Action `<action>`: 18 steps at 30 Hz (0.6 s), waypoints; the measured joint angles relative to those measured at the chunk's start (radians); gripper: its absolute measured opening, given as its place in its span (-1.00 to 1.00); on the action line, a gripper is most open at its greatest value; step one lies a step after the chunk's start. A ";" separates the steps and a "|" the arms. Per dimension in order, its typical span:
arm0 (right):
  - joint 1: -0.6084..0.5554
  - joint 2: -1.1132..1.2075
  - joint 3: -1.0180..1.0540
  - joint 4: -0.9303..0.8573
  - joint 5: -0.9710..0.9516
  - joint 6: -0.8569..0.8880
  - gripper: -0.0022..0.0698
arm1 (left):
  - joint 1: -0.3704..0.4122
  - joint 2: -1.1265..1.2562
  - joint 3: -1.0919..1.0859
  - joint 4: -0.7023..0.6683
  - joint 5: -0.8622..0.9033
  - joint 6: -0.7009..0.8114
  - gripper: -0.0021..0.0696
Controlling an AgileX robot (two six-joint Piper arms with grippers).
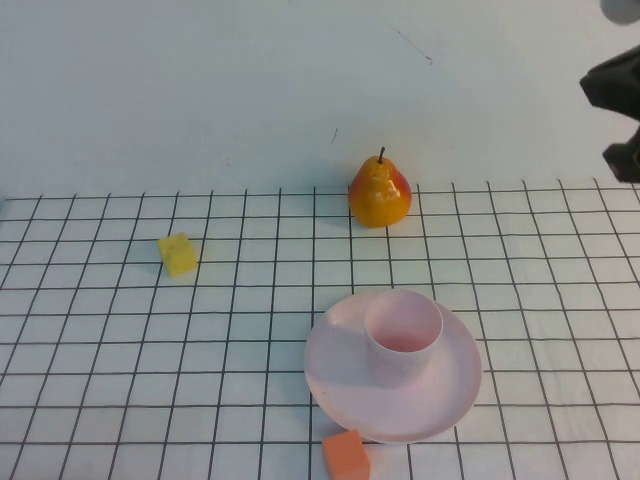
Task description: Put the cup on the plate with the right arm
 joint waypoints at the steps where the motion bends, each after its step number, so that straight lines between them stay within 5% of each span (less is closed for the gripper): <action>1: 0.000 -0.023 0.049 0.006 -0.034 0.014 -0.94 | 0.000 0.000 0.000 0.000 0.000 0.000 -0.95; 9: 0.000 -0.156 0.299 0.010 -0.279 0.092 -0.94 | 0.000 0.000 0.000 0.000 0.000 0.000 -0.95; 18: 0.000 -0.159 0.321 0.015 -0.365 0.097 -0.94 | 0.000 0.000 0.000 0.000 0.000 0.000 -0.95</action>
